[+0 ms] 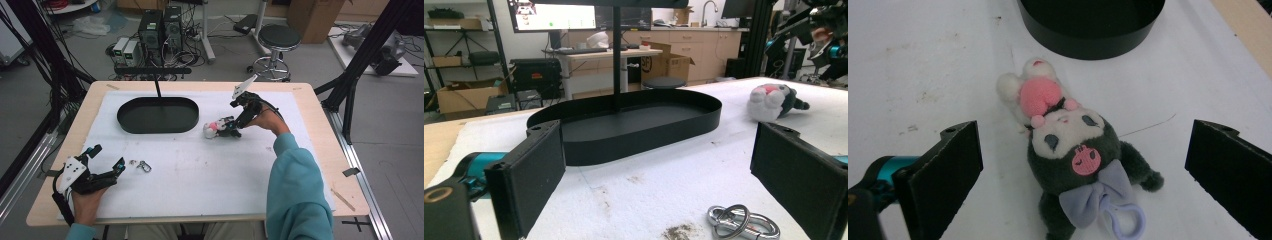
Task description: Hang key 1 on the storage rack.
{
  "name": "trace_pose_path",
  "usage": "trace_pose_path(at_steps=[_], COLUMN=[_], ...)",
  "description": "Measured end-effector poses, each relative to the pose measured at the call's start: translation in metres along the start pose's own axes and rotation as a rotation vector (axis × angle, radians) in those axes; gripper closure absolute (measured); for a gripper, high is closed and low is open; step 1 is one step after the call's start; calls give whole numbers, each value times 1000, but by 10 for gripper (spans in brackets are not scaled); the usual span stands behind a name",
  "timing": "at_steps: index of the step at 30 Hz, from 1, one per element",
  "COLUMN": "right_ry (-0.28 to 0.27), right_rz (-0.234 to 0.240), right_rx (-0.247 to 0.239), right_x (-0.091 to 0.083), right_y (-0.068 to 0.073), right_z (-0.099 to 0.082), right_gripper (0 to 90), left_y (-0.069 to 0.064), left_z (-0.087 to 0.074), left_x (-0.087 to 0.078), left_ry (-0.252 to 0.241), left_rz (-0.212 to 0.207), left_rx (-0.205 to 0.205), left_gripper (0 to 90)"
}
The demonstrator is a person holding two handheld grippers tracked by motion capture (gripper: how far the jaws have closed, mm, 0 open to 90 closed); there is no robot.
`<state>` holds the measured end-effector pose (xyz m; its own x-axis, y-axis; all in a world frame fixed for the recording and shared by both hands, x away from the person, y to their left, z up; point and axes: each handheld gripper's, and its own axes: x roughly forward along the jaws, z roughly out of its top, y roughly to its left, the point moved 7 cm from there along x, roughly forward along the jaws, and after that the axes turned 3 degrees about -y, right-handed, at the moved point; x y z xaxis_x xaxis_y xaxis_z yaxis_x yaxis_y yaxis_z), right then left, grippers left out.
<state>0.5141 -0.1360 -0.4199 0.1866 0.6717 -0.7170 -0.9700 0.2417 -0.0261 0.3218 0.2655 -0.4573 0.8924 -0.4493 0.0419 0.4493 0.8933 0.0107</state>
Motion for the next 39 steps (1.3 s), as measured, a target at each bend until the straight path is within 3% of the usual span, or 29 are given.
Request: trace_pose_path(at_steps=[15,39], right_ry=[91,163], right_rz=[6,39], right_rx=[-11,-72], right_x=[26,48], right_y=[-5,-4], right_z=[-11,-22], right_gripper=[10,11], left_y=[0,0], left_z=[0,0], left_x=[0,0], left_ry=[2,1], left_rz=[2,1], left_rx=[2,2], left_gripper=[79,79])
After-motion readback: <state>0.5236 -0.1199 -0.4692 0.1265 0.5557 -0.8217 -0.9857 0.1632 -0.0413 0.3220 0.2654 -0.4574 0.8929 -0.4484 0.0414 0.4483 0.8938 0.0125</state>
